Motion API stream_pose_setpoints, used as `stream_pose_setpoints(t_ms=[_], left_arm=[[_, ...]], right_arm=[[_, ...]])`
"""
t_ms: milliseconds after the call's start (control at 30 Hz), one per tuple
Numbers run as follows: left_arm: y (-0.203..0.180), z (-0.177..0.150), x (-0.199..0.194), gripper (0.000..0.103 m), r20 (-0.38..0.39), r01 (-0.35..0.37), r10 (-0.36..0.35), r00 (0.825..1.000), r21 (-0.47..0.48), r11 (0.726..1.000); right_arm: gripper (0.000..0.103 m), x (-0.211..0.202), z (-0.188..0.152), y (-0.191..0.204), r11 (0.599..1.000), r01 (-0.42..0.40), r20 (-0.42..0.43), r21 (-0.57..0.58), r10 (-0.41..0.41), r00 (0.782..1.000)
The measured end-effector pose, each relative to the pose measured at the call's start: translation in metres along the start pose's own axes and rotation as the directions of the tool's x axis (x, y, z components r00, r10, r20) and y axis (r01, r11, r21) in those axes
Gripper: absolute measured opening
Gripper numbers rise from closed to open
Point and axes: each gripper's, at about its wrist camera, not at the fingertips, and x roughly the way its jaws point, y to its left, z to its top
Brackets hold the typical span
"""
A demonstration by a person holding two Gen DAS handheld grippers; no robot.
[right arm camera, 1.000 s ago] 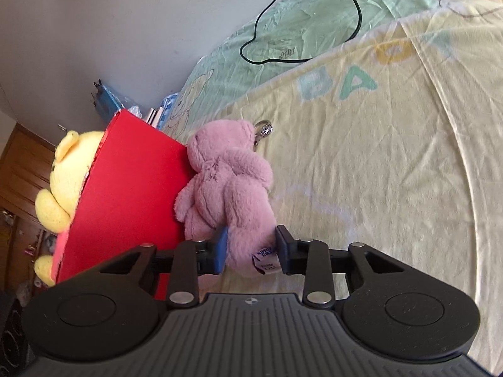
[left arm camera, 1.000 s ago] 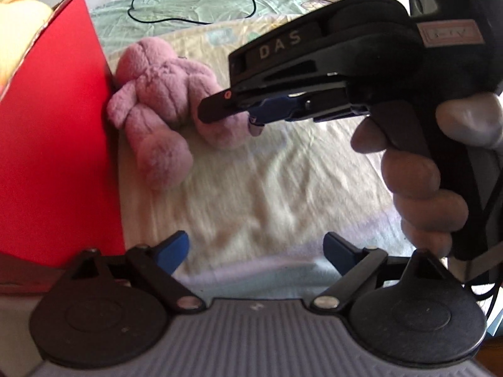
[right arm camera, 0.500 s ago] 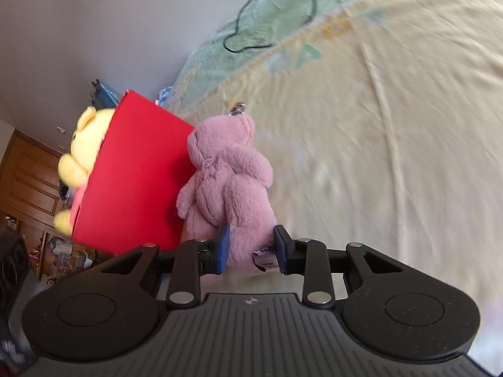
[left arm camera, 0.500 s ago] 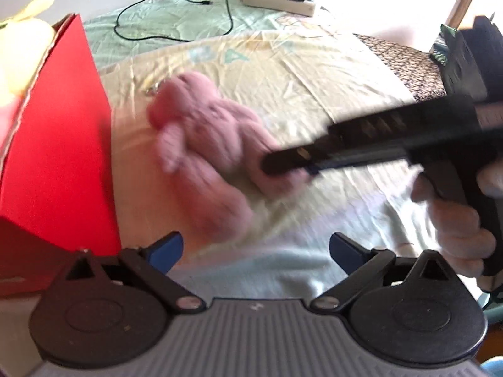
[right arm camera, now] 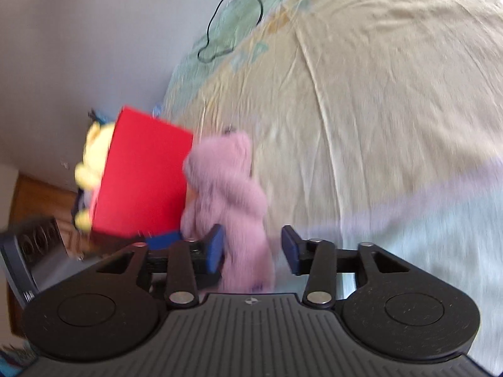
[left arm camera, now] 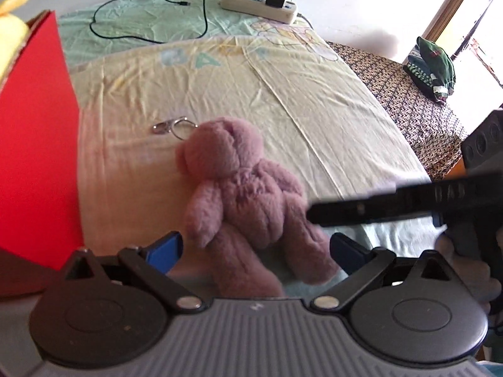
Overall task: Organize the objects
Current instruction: 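Lower the right gripper and close it on the pink teddy bear, then lift the pink teddy bear and carry it over the red box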
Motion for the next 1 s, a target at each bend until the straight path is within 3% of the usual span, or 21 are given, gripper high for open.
stream_pose_setpoints(t_ms=[333,467,833,1000], left_arm=[[0.01,0.007,0.025,0.099,-0.025,0.014,-0.015,1.0,-0.058,0.998],[0.011,0.009,0.025,0.099,-0.014,0.0,-0.001,1.0,-0.07,0.998],[-0.008,0.005,0.001,0.097,0.023,0.015,-0.014,1.0,-0.024,1.0],[-0.023,0.006,-0.026,0.097,0.084,-0.006,0.004,0.996,0.028,1.0]], right_arm=[[0.046,0.041,0.015,0.003,0.992,-0.128,-0.042,0.018,0.128,0.991],[0.04,0.046,0.012,0.01,0.987,-0.158,-0.052,0.023,0.159,0.986],[0.038,0.013,-0.002,0.025,0.985,-0.173,-0.019,0.001,0.173,0.985],[0.038,-0.008,-0.005,0.04,0.978,-0.208,0.02,-0.024,0.209,0.978]])
